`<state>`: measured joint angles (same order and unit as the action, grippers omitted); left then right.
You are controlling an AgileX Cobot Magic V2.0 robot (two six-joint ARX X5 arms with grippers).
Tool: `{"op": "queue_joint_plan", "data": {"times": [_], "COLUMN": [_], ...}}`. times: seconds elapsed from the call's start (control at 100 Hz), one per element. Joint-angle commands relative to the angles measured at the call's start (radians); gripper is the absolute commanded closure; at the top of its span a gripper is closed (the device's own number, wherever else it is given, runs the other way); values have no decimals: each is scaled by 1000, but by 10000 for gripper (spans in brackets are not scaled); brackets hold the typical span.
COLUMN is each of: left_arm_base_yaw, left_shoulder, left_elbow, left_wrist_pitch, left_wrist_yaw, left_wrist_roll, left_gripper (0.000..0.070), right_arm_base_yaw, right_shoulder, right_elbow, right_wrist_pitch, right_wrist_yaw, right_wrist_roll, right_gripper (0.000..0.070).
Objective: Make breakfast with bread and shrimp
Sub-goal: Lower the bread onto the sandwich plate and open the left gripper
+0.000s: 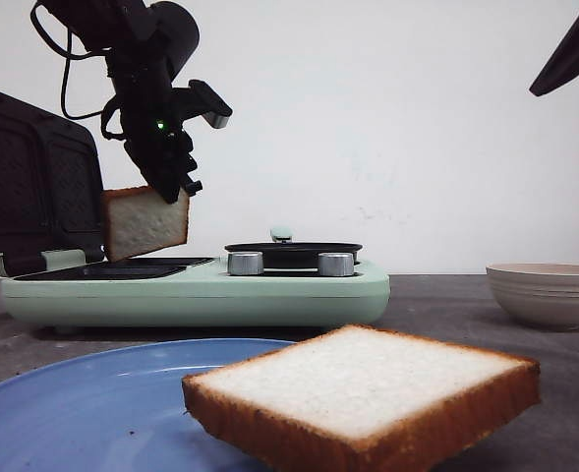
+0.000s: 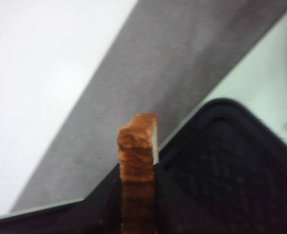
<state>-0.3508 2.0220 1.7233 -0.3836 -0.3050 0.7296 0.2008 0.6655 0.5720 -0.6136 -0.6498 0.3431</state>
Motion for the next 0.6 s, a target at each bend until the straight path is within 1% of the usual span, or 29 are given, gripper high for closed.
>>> {"op": "queue_joint_plan", "data": {"times": [0.0,0.07,0.11,0.16,0.29,0.33,0.36,0.41,0.43,0.59], "left_arm_base_yaw": [5,5,5,5,5,5,5,5,5,3], "left_shoulder": [27,27,27,27,27,27,27,27,26,21], "left_elbow": [28,28,28,28,28,28,28,28,28,34], "left_wrist_pitch": [-23,-35,-35,-35,-35,-35,-34,-31,-29,-22], "left_wrist_yaw": [40,64,63,63,35,33,32,32,31,-10], "left_wrist_roll": [-64,-81,-84,-87,-97,-102,-108,-117,-121,-143], "left_gripper": [700,693,639,529,176,100,59,8,0,0], "right_arm_base_yaw": [3,3,3,3,3,3,3,3,3,3], "right_shoulder": [6,6,6,6,6,6,6,6,6,6], "right_elbow": [14,14,14,14,14,14,14,14,14,14], "right_wrist_pitch": [6,6,6,5,-2,-5,-8,-14,-16,-32], "right_wrist_yaw": [3,3,3,3,3,3,3,3,2,2], "right_wrist_roll": [-14,-13,-13,-11,-10,-11,-10,-11,-11,-11], "right_gripper": [221,221,221,221,221,221,221,221,221,221]}}
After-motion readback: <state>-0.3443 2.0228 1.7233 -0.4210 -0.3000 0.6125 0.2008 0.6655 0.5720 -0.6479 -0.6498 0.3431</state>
